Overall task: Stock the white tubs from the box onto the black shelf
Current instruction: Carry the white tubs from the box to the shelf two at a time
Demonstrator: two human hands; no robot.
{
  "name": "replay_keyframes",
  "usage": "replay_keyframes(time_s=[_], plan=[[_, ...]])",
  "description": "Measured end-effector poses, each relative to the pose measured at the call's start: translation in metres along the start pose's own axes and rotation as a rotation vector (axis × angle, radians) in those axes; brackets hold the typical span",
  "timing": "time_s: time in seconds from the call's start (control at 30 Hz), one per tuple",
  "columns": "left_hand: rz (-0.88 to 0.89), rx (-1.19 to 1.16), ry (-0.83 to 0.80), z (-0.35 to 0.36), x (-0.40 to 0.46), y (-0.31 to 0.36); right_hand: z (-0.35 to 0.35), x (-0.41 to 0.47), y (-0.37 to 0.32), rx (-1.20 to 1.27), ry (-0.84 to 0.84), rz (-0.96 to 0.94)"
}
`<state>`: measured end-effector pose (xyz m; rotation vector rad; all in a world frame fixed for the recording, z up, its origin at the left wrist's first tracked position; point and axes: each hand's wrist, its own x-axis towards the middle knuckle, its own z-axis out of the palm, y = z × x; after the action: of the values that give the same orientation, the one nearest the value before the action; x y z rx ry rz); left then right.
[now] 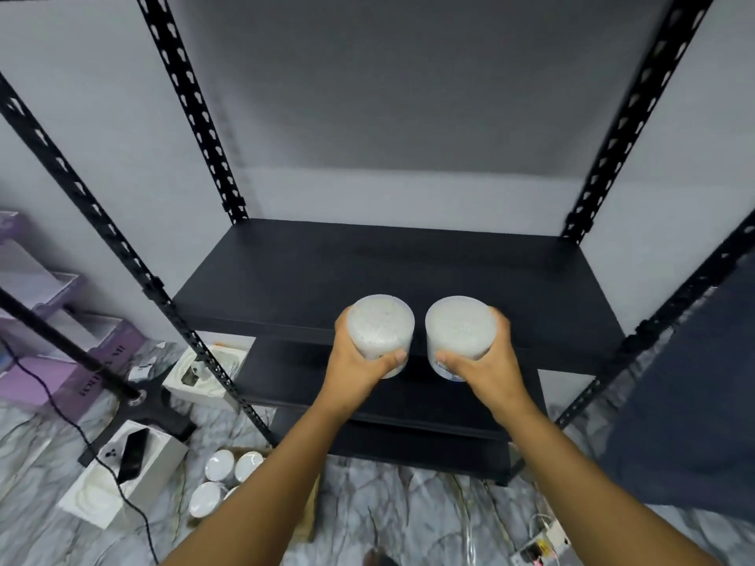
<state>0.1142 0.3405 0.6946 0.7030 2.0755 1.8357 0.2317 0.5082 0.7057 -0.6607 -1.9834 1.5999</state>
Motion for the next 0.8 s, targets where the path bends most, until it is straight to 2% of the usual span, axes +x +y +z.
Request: replay_keyframes(time_s=[0.53, 0.8], plan=[[-0.012, 0.020, -0.079, 0.066, 0.095, -0.034, -0.032, 0.094, 0.056, -0.066, 0.019, 0.065], [-0.068, -0.078, -0.121, 0.075, 0.128, -0.051, -0.027, 0.131, 0.076, -0.020, 0.083, 0.081]])
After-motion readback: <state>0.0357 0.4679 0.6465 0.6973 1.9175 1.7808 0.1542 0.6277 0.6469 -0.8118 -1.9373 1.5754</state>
